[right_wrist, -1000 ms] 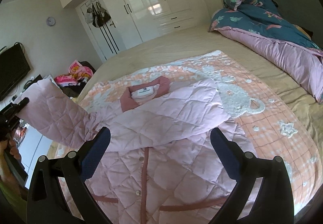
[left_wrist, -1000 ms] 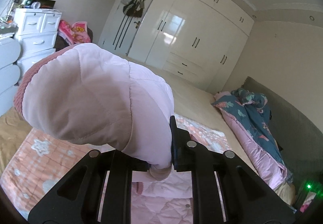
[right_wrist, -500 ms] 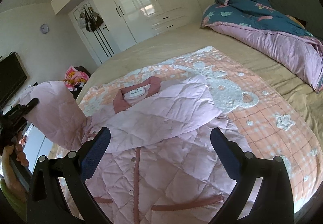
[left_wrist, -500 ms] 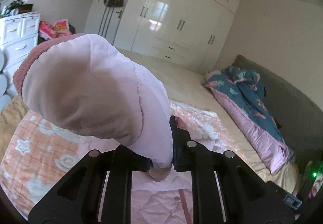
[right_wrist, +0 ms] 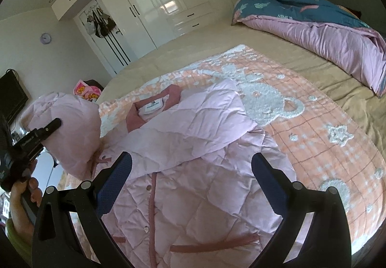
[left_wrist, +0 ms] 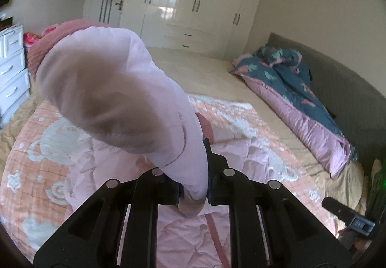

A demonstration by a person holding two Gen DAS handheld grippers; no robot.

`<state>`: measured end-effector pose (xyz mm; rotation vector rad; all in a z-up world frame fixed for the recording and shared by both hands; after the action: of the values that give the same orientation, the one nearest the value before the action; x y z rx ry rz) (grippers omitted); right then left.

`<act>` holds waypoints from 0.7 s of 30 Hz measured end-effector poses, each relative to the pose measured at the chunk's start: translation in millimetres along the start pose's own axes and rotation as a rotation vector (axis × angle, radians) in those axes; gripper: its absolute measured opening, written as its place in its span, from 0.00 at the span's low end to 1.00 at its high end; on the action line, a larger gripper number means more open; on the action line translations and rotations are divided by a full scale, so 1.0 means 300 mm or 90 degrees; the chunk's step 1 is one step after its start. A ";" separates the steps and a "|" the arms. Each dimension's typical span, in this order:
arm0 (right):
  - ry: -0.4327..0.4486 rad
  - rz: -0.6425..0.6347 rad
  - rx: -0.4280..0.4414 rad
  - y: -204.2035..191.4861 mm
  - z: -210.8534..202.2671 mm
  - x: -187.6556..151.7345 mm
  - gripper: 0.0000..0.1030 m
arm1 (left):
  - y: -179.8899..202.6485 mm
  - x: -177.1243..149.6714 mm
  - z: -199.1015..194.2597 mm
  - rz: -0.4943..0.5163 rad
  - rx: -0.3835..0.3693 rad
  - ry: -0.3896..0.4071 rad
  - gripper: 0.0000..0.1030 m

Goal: Fold large clothes
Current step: 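Raise the held sleeve higher with the left gripper, unfolding it, then lay the sleeve across the jacket front and open the left gripper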

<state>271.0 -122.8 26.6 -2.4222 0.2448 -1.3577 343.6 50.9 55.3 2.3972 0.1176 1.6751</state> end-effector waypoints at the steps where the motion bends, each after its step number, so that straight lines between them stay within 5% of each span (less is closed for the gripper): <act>1: 0.000 0.003 -0.001 0.008 0.003 0.000 0.96 | 0.012 -0.014 0.011 0.009 -0.002 -0.005 0.08; 21: -0.014 0.060 -0.032 0.177 0.034 -0.012 0.96 | 0.166 -0.302 0.191 0.078 -0.029 -0.139 0.13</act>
<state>278.7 -168.5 -1.4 -2.4315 0.3872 -1.2987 362.6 -21.8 -35.7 2.5792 -0.1037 1.4324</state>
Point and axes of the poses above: each gripper's, at about its wrist camera, not at the fingertips, and z roughly the way its jaws point, y to its right, x to its top, the point moved 10 cm from there along z, roughly the way its jaws point, and after that the axes turned 12 degrees about y, right-handed, at the moved point
